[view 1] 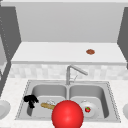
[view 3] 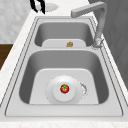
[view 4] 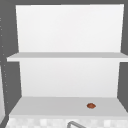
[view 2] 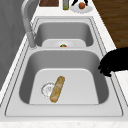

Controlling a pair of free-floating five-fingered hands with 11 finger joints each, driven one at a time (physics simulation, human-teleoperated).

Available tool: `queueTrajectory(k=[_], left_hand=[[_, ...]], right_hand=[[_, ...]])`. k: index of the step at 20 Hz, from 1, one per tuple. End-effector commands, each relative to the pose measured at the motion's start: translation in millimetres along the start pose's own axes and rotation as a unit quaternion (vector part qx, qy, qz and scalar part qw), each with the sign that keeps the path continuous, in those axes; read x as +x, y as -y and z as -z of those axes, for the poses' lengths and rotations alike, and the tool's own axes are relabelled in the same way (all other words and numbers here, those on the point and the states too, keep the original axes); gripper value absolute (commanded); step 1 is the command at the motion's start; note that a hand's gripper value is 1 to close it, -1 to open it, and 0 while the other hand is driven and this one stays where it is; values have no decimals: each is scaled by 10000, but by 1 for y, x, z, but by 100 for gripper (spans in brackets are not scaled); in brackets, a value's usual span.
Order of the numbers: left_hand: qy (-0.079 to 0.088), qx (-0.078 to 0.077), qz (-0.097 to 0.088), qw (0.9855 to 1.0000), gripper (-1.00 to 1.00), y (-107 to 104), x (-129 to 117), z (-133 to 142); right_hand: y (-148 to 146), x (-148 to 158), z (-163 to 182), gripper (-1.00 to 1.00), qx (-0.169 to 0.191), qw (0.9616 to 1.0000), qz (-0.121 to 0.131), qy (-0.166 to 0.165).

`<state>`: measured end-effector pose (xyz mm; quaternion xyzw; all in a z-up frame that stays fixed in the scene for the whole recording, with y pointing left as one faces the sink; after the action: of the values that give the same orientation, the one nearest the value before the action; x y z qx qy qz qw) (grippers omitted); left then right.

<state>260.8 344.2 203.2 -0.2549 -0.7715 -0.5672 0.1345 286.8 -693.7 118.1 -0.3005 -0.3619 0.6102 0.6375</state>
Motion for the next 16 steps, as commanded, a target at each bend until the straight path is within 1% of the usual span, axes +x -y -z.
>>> queueTrajectory(k=[1, 10, 16], left_hand=[[0, 0, 0, 10000, 0, 0, 0, 0], [0, 0, 0, 10000, 0, 0, 0, 0], [0, 0, 0, 10000, 0, 0, 0, 0]], right_hand=[[-3, 0, -4, -100, 74, 10000, -4, 8], [-5, 2, -4, -100, 158, 9999, -9, -18], [-8, 2, -9, -100, 73, 10000, -17, -17]])
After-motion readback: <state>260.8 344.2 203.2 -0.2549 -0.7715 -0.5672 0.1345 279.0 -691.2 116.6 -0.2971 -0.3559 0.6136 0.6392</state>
